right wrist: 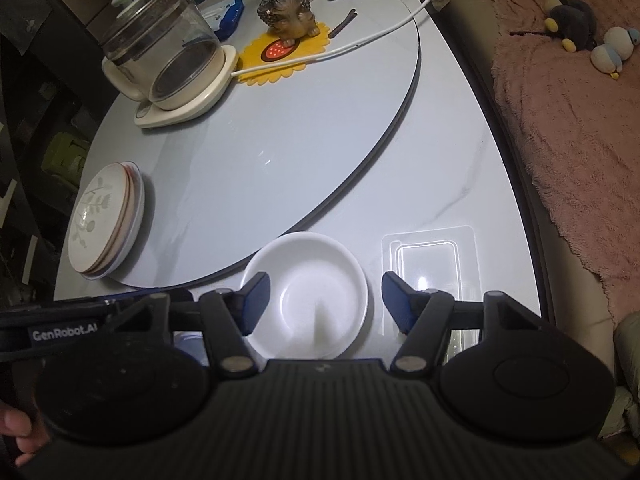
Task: Organize plates and bowls
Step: 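Move both grippers to the rim of the plain white bowl, then close both grippers on the rim of the white bowl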
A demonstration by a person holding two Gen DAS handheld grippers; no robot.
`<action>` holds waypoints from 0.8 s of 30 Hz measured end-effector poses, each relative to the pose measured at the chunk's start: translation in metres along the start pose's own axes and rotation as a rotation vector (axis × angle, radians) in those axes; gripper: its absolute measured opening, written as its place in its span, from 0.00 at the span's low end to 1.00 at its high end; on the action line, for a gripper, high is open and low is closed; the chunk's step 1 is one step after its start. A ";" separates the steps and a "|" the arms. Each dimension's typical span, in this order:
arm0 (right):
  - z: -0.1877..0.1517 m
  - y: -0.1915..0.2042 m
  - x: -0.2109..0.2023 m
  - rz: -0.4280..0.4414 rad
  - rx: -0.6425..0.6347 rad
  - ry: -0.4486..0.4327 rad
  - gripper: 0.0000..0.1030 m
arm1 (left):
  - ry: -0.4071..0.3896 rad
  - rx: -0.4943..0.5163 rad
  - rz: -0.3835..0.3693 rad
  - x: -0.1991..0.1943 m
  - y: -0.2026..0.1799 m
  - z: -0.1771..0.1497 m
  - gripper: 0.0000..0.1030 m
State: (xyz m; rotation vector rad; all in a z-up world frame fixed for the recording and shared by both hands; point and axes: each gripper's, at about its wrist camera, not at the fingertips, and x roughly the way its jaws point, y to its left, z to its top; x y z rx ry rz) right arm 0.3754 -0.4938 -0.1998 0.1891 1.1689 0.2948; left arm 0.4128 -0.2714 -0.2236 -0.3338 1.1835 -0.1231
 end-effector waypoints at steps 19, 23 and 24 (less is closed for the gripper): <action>-0.021 -0.014 0.065 -0.021 0.012 0.042 0.31 | 0.026 0.051 -0.050 0.068 0.011 -0.006 0.16; -0.021 -0.014 0.063 -0.016 0.028 0.034 0.31 | 0.033 0.057 -0.049 0.062 0.008 -0.007 0.16; -0.021 -0.014 0.060 -0.015 0.032 0.031 0.31 | 0.036 0.054 -0.053 0.059 0.008 -0.006 0.16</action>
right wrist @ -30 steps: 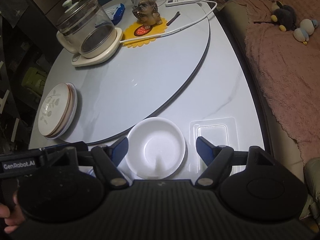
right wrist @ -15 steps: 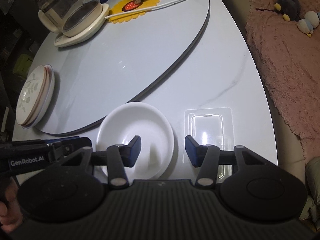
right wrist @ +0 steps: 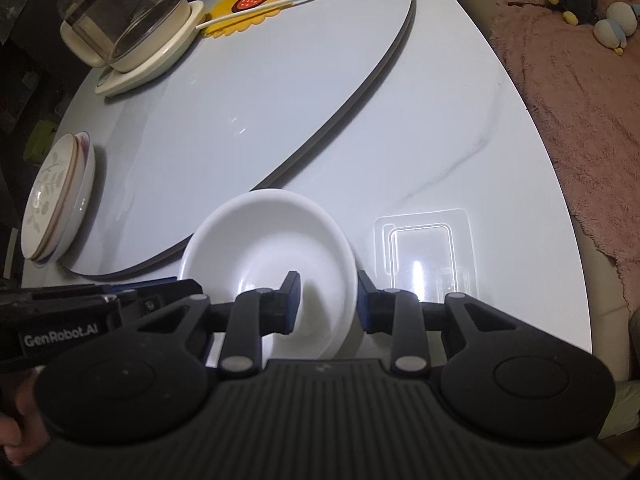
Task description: Organize plates and bowls
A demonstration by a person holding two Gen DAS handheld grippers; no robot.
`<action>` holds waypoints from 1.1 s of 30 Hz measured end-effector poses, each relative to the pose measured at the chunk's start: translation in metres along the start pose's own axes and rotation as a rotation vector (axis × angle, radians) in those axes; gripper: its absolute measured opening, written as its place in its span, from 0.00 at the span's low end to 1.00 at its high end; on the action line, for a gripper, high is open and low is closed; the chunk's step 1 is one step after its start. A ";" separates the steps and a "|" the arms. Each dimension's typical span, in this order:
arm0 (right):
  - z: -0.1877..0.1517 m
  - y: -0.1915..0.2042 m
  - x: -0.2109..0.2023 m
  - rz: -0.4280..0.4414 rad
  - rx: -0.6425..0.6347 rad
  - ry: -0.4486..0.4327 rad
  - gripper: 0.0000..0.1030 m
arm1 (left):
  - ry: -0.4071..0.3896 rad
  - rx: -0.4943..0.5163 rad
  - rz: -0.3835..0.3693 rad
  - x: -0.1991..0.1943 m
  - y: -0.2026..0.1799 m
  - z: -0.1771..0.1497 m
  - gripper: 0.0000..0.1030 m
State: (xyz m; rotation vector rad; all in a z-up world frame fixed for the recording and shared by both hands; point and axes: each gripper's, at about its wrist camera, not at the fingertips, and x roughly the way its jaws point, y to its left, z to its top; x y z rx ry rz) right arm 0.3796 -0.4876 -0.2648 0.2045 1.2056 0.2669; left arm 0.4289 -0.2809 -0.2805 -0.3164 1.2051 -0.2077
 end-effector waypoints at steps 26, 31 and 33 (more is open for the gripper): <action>-0.010 0.058 -0.096 0.036 0.026 -0.061 0.30 | -0.055 -0.015 0.019 -0.124 -0.010 -0.011 0.16; -0.019 0.070 -0.090 0.047 -0.036 -0.028 0.30 | -0.053 -0.082 0.030 -0.128 0.006 -0.027 0.16; -0.022 0.074 -0.087 0.055 -0.051 -0.010 0.30 | -0.060 -0.111 0.025 -0.131 0.012 -0.032 0.16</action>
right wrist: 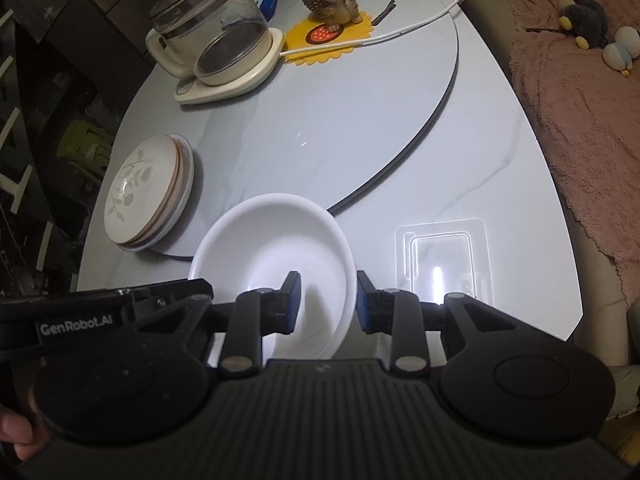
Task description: Organize plates and bowls
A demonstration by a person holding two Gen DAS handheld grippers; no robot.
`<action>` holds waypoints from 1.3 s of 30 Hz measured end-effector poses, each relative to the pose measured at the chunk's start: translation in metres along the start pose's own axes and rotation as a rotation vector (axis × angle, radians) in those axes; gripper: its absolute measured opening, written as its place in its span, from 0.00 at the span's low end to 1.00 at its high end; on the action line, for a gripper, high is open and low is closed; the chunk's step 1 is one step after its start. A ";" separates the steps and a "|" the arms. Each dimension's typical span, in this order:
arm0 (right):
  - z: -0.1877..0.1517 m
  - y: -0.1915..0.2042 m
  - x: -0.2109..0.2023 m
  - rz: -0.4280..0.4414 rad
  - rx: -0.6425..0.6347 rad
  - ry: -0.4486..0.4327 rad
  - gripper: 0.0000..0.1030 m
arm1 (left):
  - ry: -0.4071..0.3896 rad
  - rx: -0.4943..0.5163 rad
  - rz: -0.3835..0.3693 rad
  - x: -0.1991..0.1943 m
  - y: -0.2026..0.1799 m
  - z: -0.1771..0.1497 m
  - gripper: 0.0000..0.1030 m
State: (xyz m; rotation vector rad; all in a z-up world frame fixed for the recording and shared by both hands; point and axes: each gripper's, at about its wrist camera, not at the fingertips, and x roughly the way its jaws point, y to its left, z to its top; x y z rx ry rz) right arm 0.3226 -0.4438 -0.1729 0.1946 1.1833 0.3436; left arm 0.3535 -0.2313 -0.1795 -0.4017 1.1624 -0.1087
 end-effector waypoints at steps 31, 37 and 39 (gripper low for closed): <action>-0.022 0.026 0.055 0.014 -0.148 0.189 0.32 | 0.025 -0.178 0.067 0.017 0.051 -0.031 0.19; -0.020 0.026 0.053 0.036 -0.164 0.193 0.45 | 0.023 -0.197 0.098 0.012 0.055 -0.034 0.48; -0.018 0.028 0.050 0.036 -0.184 0.173 0.53 | 0.017 -0.216 0.084 0.012 0.060 -0.035 0.48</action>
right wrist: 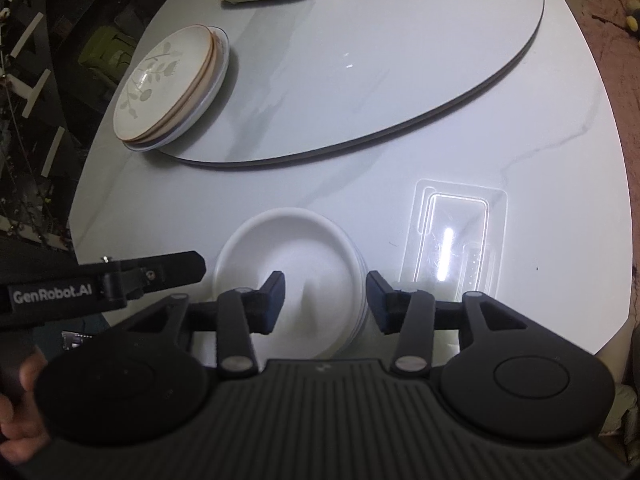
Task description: Organize plates and bowls
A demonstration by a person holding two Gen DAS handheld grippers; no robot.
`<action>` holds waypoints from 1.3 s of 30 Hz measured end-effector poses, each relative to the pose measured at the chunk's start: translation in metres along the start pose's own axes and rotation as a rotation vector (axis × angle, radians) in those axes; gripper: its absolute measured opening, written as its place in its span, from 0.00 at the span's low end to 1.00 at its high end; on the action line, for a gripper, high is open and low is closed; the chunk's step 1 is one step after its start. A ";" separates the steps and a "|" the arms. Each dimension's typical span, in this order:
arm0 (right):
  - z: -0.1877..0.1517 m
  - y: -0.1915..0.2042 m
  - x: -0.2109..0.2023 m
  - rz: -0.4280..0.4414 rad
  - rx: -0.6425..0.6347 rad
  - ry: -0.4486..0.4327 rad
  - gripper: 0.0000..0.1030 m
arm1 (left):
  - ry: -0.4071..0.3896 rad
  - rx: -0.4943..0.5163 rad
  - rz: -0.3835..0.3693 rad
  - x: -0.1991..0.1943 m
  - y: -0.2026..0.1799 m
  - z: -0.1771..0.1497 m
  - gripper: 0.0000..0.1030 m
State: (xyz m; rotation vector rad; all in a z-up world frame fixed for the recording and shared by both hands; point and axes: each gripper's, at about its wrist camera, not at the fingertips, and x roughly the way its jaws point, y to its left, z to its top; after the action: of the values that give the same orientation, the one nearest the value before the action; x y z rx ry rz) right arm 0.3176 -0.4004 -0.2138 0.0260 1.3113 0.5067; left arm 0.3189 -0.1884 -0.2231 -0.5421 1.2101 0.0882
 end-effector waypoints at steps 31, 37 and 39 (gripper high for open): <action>-0.015 -0.029 0.053 0.038 0.137 0.030 0.44 | 0.070 -0.102 -0.217 0.083 0.047 -0.018 0.37; -0.018 -0.031 0.049 0.029 0.154 0.023 0.35 | 0.063 -0.054 -0.222 0.082 0.045 -0.015 0.36; -0.020 -0.031 0.044 0.029 0.160 0.022 0.35 | 0.061 -0.044 -0.229 0.077 0.044 -0.013 0.36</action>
State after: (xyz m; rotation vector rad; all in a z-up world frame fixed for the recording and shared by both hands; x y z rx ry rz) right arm 0.3171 -0.4173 -0.2690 0.1726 1.3724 0.4263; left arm 0.3202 -0.1725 -0.3117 -0.7229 1.1994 -0.0970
